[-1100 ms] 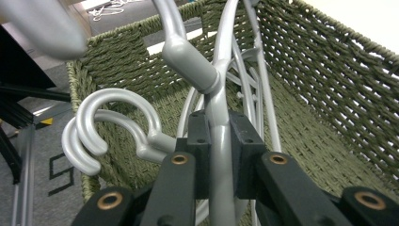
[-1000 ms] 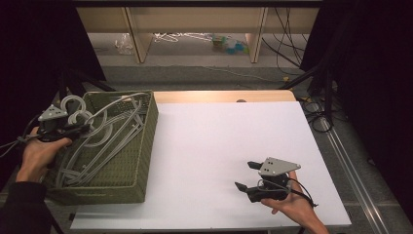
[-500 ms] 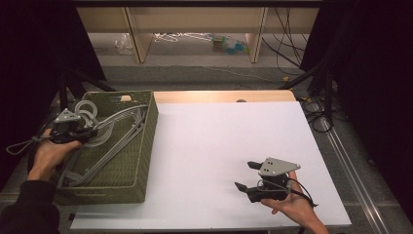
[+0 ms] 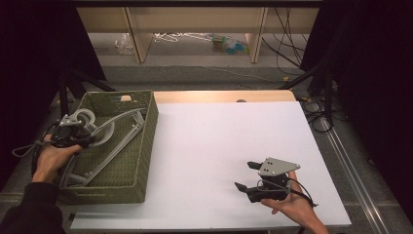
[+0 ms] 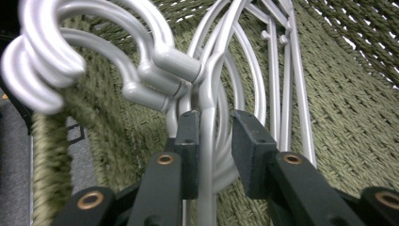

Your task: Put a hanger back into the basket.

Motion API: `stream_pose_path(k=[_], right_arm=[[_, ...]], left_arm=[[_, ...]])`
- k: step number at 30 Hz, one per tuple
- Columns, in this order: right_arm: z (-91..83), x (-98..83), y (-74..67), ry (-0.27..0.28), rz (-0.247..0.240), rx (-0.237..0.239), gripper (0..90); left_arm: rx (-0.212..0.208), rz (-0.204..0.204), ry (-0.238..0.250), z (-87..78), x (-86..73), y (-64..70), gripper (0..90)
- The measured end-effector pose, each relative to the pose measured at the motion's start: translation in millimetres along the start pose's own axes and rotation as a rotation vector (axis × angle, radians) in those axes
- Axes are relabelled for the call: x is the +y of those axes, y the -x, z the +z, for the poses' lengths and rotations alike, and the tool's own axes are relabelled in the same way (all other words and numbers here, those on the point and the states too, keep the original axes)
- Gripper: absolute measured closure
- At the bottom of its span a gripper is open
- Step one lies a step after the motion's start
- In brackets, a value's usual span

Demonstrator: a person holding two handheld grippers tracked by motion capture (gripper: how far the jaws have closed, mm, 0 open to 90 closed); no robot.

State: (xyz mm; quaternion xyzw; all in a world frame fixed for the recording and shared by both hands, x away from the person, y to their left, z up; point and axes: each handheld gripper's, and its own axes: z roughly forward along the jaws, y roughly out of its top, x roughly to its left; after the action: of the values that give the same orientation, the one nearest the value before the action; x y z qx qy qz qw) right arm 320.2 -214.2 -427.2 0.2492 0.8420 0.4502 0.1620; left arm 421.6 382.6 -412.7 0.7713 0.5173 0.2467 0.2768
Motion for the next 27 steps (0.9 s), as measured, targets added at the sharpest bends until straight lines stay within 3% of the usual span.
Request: stream_pose_path(k=[5, 8, 12, 15, 20, 25, 27], right_arm=[[0.0, 0.0, 0.5, 0.005, 0.007, -0.005, 22.2], [0.1, -0.1, 0.2, 0.004, 0.009, -0.002, 22.2], [0.0, -0.1, 0.7, 0.010, 0.016, -0.005, 22.2], [0.1, 0.0, 0.8, 0.009, 0.018, -0.007, 22.1], [0.6, 0.8, -0.1, 0.012, 0.018, -0.003, 22.1], [0.9, 0.3, 0.2, 0.011, 0.021, -0.004, 22.1], [0.7, 0.2, 0.1, 0.012, 0.022, -0.006, 22.1]], left_arm=[[0.000, -0.042, 0.073, -13.3, 1.2, -0.7, 64.0], [0.000, -0.112, 0.172, -23.5, 4.3, 7.8, 53.7], [-0.025, -0.115, 0.244, -40.2, 9.7, 23.4, 45.5], [-0.044, -0.091, 0.296, -55.4, 13.4, 39.5, 42.1], [-0.046, -0.082, 0.335, -70.7, 13.6, 53.1, 38.8], [-0.115, -0.121, 0.375, -85.0, 11.2, 70.9, 36.8], [-0.143, -0.099, 0.378, -90.1, 9.8, 85.2, 36.6]])
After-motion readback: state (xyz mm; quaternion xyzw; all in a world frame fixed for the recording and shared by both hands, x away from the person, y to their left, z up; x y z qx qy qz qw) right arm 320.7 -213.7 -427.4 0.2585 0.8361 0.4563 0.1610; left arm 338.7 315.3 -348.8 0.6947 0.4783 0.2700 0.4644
